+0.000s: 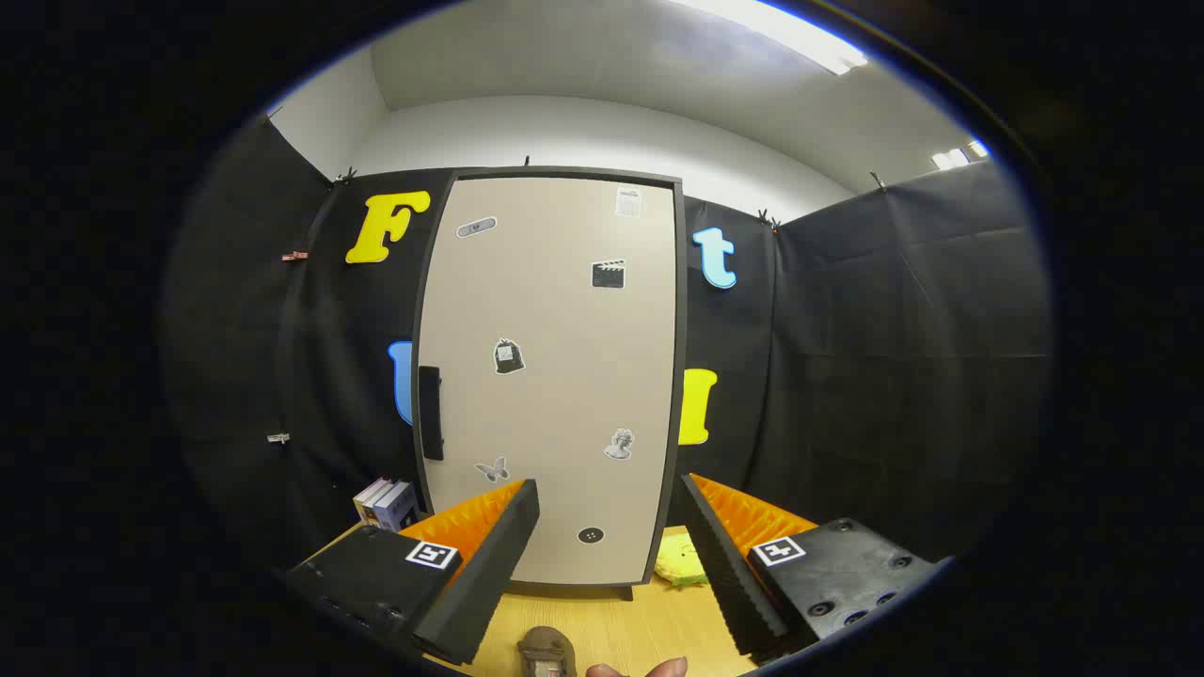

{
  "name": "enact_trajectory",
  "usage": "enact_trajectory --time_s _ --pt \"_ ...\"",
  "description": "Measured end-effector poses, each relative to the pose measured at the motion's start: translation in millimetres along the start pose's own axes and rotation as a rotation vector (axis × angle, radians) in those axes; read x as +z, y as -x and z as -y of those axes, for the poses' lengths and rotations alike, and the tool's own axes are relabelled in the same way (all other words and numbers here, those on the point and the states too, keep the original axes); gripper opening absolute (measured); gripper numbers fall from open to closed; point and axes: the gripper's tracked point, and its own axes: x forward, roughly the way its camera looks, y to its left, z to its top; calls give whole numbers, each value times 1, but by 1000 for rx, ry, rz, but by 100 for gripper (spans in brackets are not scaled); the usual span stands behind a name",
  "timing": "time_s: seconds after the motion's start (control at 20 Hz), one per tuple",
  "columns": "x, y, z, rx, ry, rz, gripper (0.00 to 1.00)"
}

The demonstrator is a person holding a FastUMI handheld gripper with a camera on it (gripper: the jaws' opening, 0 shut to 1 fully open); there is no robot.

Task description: Open the shoe cabinet door, grab the shoes and put them into the shoe cabinet, then close the shoe cabinet door.

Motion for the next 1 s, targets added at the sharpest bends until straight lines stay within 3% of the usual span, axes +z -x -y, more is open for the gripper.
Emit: enact_trajectory --time_s 1.0 --pt "2 -1 -18 20 1 -3 97"
